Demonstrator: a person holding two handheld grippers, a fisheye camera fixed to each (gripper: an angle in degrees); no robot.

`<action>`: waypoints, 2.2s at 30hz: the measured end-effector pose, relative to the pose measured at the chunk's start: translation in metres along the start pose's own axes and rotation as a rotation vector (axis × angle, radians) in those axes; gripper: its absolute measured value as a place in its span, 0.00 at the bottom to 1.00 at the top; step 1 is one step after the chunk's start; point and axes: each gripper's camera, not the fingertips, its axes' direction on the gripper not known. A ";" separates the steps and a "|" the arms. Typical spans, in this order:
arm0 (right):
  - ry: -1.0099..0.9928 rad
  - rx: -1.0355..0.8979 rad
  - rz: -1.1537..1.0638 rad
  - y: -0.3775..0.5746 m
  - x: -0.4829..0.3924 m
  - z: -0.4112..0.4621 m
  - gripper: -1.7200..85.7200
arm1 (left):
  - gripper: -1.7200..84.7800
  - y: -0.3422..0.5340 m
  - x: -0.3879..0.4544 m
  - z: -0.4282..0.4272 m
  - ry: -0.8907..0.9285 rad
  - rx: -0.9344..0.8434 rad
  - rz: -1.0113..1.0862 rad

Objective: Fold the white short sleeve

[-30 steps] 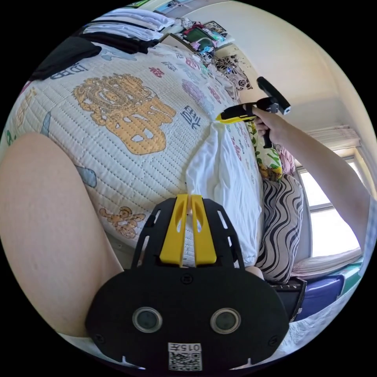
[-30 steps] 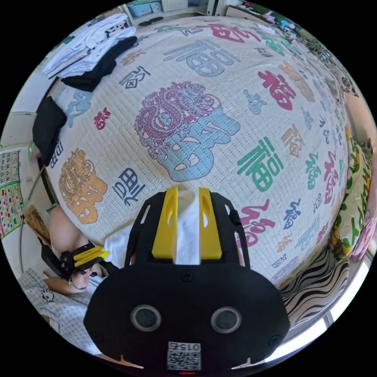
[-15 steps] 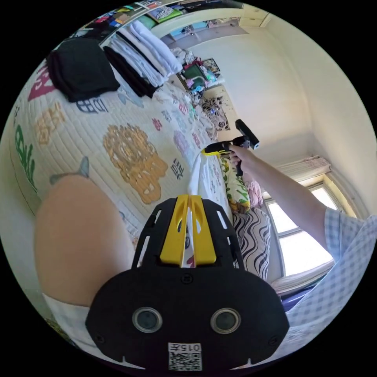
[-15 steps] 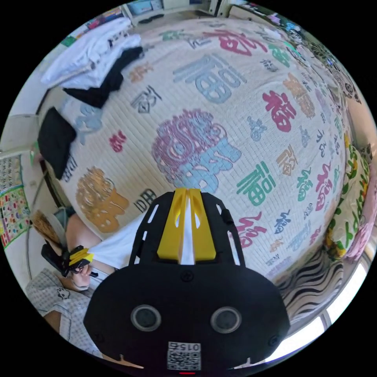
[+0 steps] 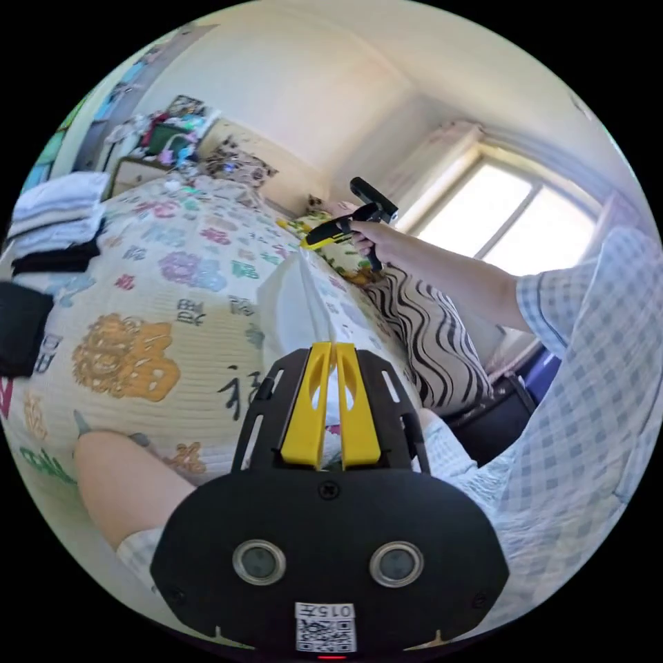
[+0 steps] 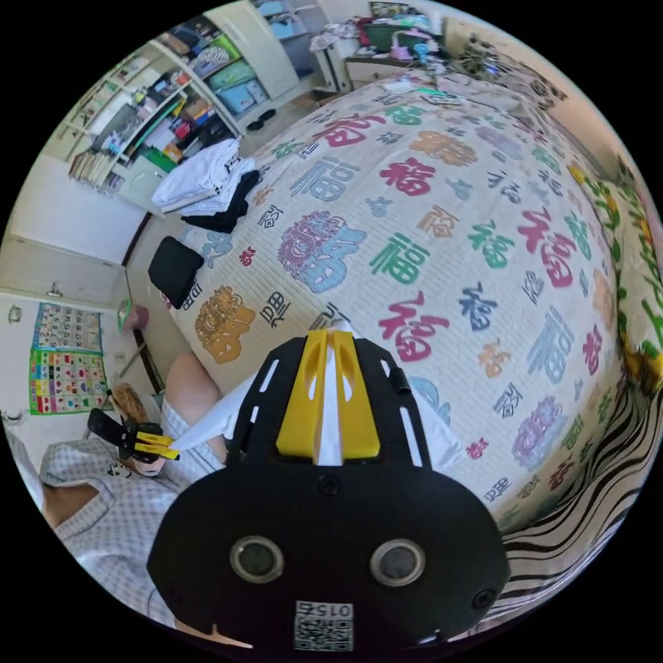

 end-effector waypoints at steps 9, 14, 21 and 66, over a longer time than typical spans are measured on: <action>-0.069 0.095 0.348 0.204 0.181 -0.042 0.02 | 0.02 0.039 0.131 0.227 0.133 -0.396 0.381; -0.151 0.144 0.417 0.262 0.237 -0.036 0.02 | 0.02 0.067 0.188 0.321 0.078 -0.537 0.599; -0.196 0.251 0.383 0.305 0.273 -0.065 0.03 | 0.05 0.094 0.206 0.420 -0.005 -0.635 0.639; -0.496 0.161 0.497 0.611 0.220 -0.168 0.12 | 0.09 -0.138 -0.014 0.609 -0.256 -0.665 0.648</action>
